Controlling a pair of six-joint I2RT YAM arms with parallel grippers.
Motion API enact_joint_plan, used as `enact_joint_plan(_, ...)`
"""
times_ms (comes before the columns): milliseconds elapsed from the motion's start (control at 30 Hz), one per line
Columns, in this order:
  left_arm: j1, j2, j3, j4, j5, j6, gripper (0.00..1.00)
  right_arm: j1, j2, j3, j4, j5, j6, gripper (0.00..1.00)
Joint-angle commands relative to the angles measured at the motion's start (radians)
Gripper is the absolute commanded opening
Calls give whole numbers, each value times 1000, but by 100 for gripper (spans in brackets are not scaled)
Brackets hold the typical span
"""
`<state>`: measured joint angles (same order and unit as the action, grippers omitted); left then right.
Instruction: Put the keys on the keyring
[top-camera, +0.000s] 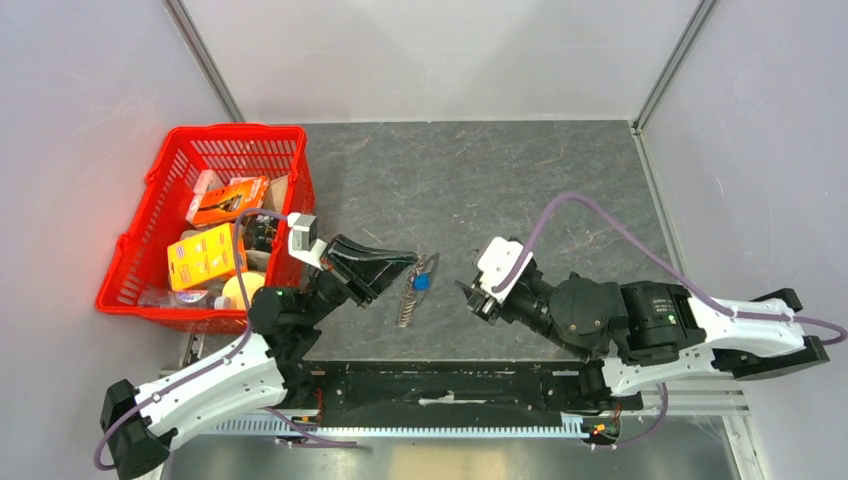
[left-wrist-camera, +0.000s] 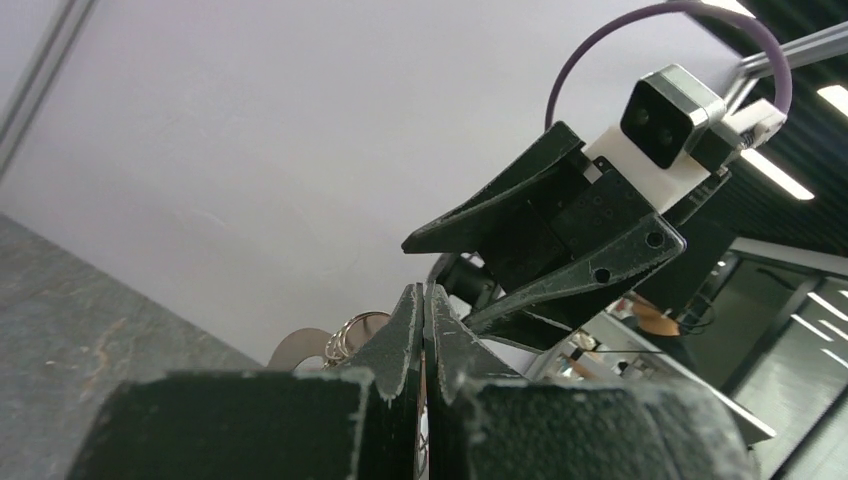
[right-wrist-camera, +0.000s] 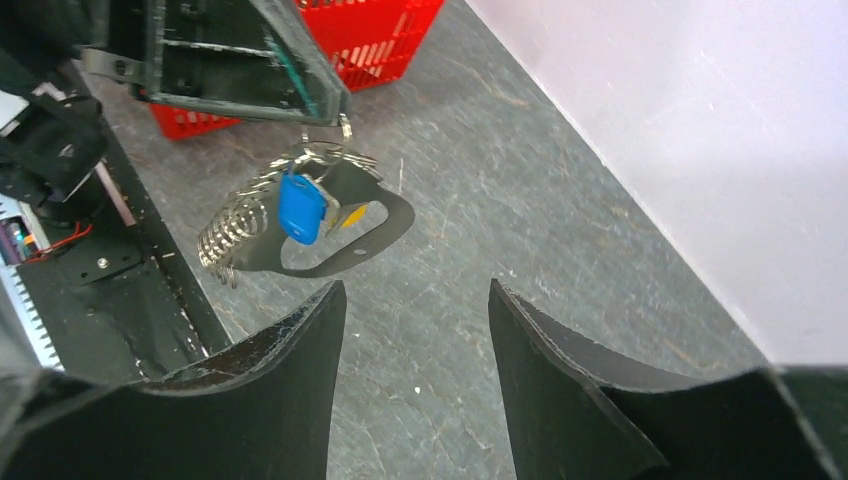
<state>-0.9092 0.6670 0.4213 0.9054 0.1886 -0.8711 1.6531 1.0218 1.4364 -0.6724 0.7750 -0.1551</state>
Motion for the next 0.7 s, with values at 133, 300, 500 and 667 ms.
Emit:
enact_joint_plan(133, 3, 24, 154, -261, -20, 212, 2, -199, -49, -61, 11, -96, 188, 68)
enact_joint_plan(300, 3, 54, 268, -496, -32, 326, 2, -353, -28, -64, -32, -207, 281, 71)
enact_joint_plan(500, 4, 124, 371, -712, -96, 492, 2, -520, 23, -78, -65, -327, 372, 72)
enact_joint_plan(667, 4, 190, 452, -882, -162, 610, 2, -672, 14, -127, -69, -411, 439, 75)
